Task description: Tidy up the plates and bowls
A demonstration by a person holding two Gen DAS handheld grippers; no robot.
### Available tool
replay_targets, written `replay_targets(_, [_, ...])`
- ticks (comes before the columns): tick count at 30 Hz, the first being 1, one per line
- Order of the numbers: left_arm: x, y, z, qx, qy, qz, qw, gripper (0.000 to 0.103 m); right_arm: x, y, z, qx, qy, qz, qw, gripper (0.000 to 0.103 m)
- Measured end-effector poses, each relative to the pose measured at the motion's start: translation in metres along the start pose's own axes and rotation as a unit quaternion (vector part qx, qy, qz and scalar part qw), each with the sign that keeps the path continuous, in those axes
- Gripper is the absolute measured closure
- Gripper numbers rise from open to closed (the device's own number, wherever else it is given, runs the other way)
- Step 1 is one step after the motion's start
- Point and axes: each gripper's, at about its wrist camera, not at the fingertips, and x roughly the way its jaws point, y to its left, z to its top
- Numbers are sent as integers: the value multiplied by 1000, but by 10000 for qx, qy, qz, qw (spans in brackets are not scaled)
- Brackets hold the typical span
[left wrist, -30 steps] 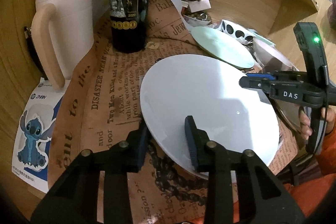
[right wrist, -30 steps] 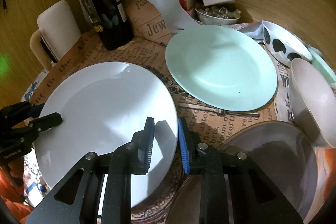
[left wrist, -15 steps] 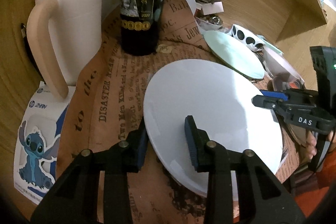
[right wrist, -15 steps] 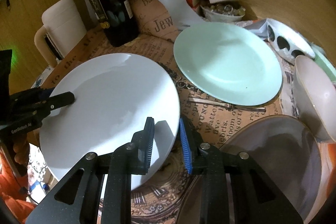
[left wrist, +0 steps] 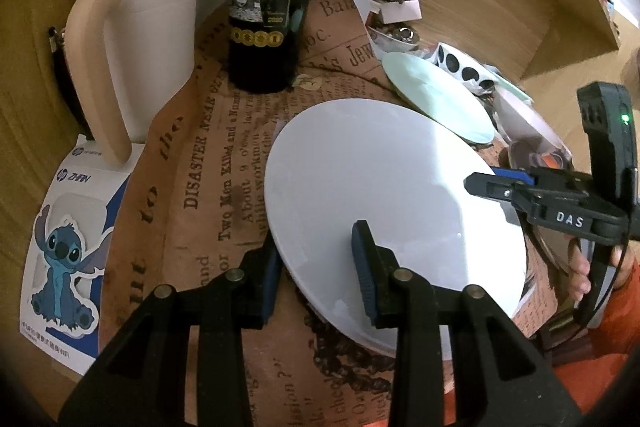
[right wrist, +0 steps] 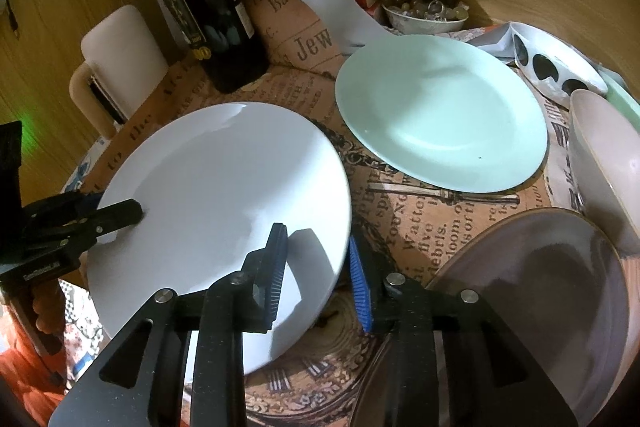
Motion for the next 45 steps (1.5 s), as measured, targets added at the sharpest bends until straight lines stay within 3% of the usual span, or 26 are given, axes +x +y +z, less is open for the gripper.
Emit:
replay_targets(8, [-13,-7,7,-54,-301,-39,9995,69,-18,-1,0,130,-308,45,9994,76])
replay_targets(20, [-23,-37,18,257,-659,-91,9975,69,-56,-16,-4,255,-861,-81,9959,76])
replay_targets(45, [-11,-115,26,702,-716,-493,9937,69,-116,-68,-44,650,-1389,-443,9872,76])
